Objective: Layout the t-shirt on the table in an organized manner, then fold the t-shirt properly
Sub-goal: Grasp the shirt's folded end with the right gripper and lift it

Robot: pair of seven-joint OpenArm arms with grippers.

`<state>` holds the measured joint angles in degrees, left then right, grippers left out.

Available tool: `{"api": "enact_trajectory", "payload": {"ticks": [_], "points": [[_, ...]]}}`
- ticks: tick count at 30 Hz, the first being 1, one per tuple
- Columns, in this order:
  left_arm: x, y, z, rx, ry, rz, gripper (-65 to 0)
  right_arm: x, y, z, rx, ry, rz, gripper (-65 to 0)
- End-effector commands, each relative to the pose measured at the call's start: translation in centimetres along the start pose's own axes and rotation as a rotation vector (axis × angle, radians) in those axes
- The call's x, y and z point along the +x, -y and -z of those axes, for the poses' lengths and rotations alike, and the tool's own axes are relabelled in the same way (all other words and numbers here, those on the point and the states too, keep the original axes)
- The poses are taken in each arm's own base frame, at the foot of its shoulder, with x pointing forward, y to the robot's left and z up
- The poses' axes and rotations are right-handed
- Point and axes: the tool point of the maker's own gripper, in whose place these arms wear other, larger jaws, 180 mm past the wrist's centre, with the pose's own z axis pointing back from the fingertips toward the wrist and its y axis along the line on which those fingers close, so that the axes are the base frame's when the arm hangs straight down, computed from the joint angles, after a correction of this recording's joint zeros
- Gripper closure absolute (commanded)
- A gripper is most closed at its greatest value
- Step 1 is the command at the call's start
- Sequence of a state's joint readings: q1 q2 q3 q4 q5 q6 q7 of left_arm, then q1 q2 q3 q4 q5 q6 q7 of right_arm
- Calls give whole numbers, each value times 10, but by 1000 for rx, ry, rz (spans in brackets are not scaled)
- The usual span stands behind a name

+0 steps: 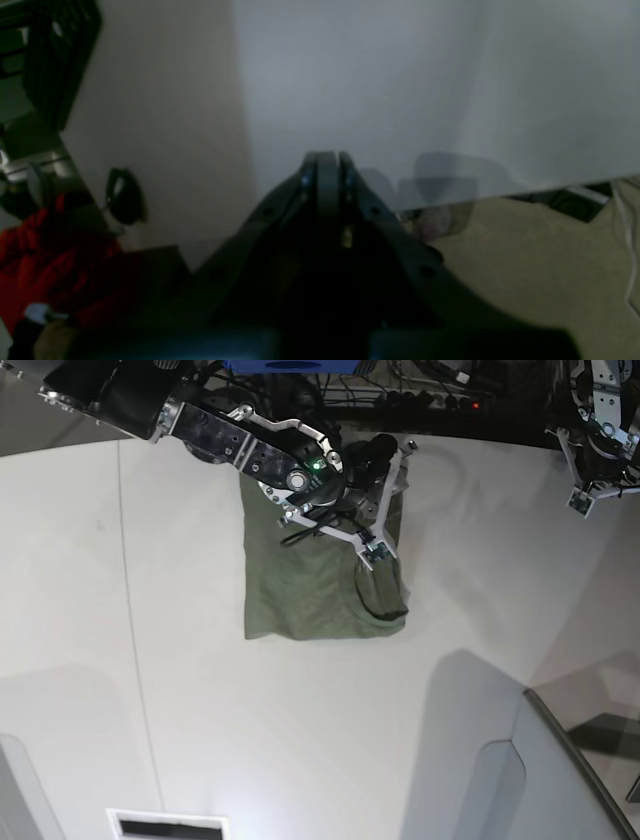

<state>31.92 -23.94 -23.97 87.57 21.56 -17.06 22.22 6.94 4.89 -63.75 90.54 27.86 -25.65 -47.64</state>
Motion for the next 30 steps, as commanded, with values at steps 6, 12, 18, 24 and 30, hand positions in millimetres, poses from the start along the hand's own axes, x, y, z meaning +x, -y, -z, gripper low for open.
{"api": "enact_trajectory", "payload": {"ticks": [6,12,18,24,30], "points": [[-33,-9,5,17,25,-46,0,11,0,10,-13,40,-22,-332],[-34,-9,5,20,20,-47,0,9,0,17,-21,23,-19,-329],[-35,-8,6,18,16,-40,0,9,-2,20,-19,17,-18,-321],[-36,-6,6,12,15,-45,0,10,-15,20,54,16,-97,-14],[-29,-10,8,22,27,-47,0,9,-18,19,61,14,-104,-2]]}}
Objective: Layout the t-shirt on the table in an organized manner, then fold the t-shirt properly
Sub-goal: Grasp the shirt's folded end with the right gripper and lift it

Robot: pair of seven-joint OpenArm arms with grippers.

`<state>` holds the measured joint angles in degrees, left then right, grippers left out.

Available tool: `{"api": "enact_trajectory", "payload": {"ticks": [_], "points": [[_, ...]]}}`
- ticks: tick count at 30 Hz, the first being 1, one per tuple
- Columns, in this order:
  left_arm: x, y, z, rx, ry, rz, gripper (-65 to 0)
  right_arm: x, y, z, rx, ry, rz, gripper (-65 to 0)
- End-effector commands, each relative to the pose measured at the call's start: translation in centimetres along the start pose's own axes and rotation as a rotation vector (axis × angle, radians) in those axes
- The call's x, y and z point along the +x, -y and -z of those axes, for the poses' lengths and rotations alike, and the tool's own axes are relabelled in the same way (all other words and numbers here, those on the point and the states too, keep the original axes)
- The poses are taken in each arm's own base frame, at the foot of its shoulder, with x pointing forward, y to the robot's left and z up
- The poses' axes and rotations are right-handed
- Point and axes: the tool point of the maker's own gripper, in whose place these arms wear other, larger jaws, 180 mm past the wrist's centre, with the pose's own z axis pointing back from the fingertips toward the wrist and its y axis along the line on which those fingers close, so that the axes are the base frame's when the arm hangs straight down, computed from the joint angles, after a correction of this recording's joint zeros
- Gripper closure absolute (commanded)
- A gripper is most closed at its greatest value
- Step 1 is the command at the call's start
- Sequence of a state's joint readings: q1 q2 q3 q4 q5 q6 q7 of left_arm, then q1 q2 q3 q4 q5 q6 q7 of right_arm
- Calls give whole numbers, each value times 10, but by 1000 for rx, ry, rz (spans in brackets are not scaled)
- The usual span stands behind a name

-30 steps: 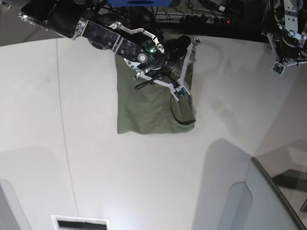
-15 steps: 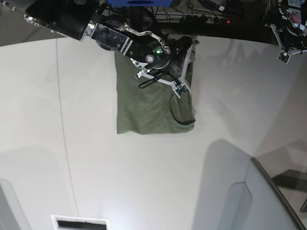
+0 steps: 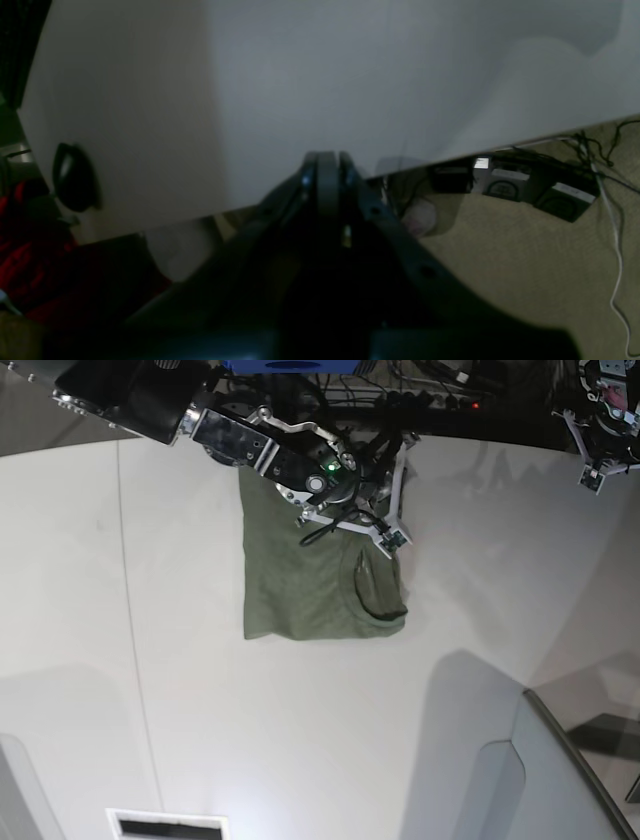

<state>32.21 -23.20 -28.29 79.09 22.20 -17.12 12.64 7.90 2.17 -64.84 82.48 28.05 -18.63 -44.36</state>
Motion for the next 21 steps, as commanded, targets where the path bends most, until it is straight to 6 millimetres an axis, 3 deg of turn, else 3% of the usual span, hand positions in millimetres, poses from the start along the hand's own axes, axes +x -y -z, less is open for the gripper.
{"api": "enact_trajectory", "payload": {"ticks": [1,5,12,21], "points": [[7,-15,0,36,23,14,0,17,-7,-4,20,44,-15,-2],[11,-15,1,39,29,8,0,19,-12,-6,35,53,-27,-2],[18,-15,3,44,43,-6,0,31,-41,-12,140,83,-124,0],[18,-13,3,41,43,-11,0,40,-41,0,129,68,-112,-9]]}}
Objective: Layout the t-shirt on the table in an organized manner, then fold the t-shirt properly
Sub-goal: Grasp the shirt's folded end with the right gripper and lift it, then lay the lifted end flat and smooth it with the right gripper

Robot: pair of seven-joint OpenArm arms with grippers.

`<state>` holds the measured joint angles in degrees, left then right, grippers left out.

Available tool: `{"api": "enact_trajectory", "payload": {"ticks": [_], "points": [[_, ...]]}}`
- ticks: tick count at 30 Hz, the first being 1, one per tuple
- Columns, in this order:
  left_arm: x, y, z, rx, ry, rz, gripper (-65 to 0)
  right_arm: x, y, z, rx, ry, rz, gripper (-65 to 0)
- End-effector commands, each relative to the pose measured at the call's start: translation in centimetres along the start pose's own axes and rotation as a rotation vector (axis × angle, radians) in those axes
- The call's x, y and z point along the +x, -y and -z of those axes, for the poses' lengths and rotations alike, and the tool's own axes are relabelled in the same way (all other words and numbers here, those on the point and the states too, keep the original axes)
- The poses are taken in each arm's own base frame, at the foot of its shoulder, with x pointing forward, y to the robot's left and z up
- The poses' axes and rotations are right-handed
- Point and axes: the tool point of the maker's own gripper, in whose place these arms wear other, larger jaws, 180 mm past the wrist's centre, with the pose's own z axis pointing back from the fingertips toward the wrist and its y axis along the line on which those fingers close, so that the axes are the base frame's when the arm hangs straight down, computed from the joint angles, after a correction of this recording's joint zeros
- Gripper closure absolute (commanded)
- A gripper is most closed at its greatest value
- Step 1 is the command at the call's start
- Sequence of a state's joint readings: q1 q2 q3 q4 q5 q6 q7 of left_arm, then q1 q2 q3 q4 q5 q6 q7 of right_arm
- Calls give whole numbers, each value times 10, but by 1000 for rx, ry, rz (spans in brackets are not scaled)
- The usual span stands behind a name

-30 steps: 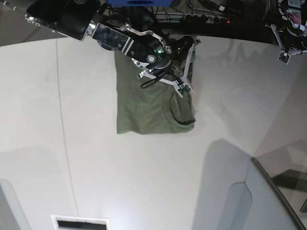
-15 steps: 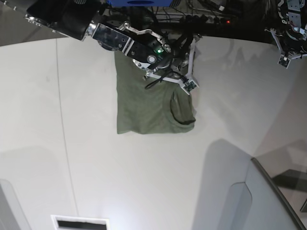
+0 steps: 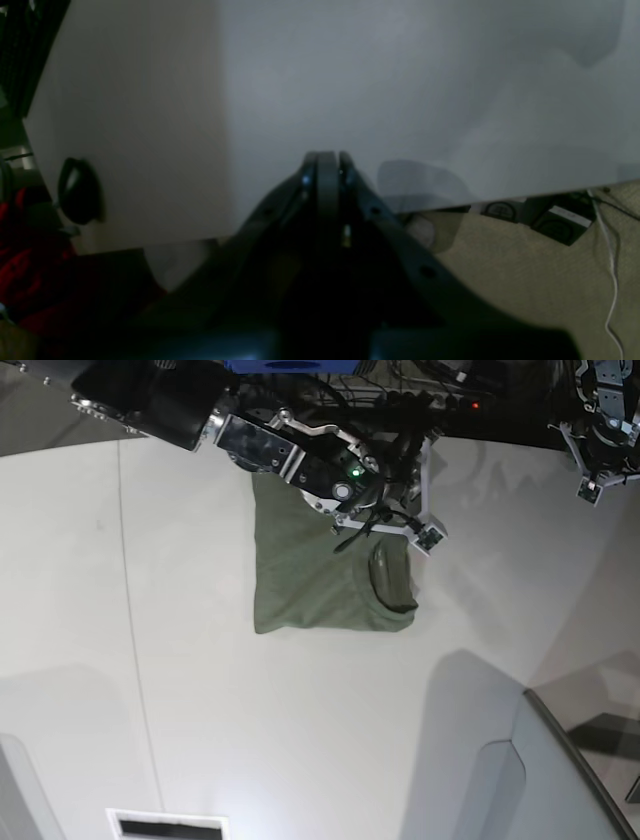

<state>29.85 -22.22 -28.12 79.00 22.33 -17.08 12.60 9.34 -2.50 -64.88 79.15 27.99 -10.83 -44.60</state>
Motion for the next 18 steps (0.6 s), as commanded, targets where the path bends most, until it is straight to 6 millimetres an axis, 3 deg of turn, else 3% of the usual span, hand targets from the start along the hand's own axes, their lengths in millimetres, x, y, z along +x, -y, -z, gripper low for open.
{"api": "enact_trajectory", "payload": {"ticks": [1,4,9,11,13,15,18], "points": [[3,-11,-2,27,15,12,0,19,-4,-3,15,47,-6,-11],[3,-11,-2,27,15,12,0,17,-4,-2,15,42,-4,-60],[11,-14,1,34,26,-8,0,18,-5,-3,17,42,-5,-282],[16,-8,4,-6,12,-10,0,25,-10,-10,29,63,-15,-344],[30,7,5,-98,26,-46,0,39,-12,-26,37,95,-36,-338],[53,17,0,-191,71,-80,0,49,4,-51,17,125,-36,-324],[90,28,-17,-303,145,-109,0,62,53,-97,-57,206,60,-327]]}}
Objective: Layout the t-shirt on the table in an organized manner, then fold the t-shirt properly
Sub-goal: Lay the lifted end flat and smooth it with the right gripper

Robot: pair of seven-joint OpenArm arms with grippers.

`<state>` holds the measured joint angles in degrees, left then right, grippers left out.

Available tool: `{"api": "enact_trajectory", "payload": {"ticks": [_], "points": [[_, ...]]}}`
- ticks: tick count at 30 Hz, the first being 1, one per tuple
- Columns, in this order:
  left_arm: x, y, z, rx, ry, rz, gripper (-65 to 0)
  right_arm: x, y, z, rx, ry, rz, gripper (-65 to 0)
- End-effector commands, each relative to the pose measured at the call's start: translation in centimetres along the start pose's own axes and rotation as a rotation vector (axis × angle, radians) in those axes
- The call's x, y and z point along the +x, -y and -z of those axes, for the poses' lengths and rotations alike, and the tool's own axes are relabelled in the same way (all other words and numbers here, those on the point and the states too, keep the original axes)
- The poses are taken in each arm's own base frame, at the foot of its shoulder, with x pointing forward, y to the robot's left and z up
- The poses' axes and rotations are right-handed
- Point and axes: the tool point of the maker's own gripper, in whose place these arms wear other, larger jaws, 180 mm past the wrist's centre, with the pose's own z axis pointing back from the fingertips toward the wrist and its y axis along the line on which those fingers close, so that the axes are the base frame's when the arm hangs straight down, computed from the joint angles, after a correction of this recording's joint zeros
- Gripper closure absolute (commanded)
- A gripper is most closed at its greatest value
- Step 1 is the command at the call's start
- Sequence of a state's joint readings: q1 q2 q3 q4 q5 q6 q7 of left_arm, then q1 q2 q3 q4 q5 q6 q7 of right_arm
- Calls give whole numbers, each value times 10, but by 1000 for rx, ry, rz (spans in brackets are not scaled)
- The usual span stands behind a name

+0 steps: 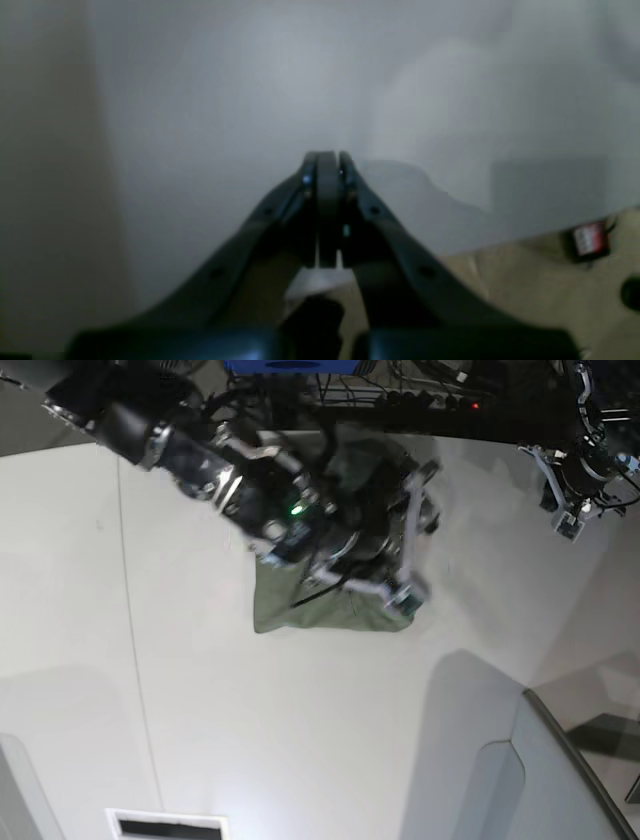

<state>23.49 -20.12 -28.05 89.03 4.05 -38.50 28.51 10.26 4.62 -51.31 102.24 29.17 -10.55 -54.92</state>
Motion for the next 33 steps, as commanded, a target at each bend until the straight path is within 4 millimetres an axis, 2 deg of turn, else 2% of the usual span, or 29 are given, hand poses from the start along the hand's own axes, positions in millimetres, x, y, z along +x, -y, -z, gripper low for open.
{"api": "enact_trajectory", "payload": {"ticks": [1,3,5,6,7,9,10,11,15,18,20,22,24,25,27,29,30,31,33], "points": [[14,-7,-7,3,30,6,0,6,22,-15,-51,33,35,-327],[44,2,-9,-58,107,-48,0,6,63,-39,-132,82,143,-327],[62,10,-8,-117,151,-104,0,-2,94,-55,-200,109,226,-327],[70,13,-7,-142,166,-125,-92,-10,106,-61,-231,109,264,-327],[75,19,-7,-174,180,-151,-232,-17,118,-66,-258,108,290,-327],[88,32,-3,-245,230,-203,-494,-32,127,-70,-286,88,320,-326],[91,42,0,-290,241,-231,-601,-40,130,-72,-295,76,333,-324],[95,52,4,-338,253,-260,-650,-46,131,-72,-300,71,341,-323],[108,94,22,-499,259,-322,-650,-61,133,-74,-320,90,338,-323],[119,118,30,-556,298,-366,-650,-68,131,-73,-321,97,347,-323],[126,122,29,-563,336,-378,-650,-73,130,-72,-322,87,352,-323],[124,115,26,-547,343,-385,-650,-79,130,-73,-328,72,347,-320],[113,85,20,-471,351,-403,-586,-76,128,-75,-323,80,341,-320],[106,68,16,-429,352,-414,-527,-74,123,-73,-309,83,335,-320],[91,30,6,-334,355,-442,-360,-68,102,-63,-256,85,321,-318],[72,-9,-5,-237,347,-460,-132,-65,78,-51,-197,78,322,-300],[64,-26,-12,-194,341,-462,-12,-67,69,-45,-175,62,320,-257],[57,-38,-17,-161,334,-465,0,-70,61,-40,-156,46,316,-194],[43,-63,-31,-100,319,-459,0,-82,44,-28,-118,-7,296,-17]]}}
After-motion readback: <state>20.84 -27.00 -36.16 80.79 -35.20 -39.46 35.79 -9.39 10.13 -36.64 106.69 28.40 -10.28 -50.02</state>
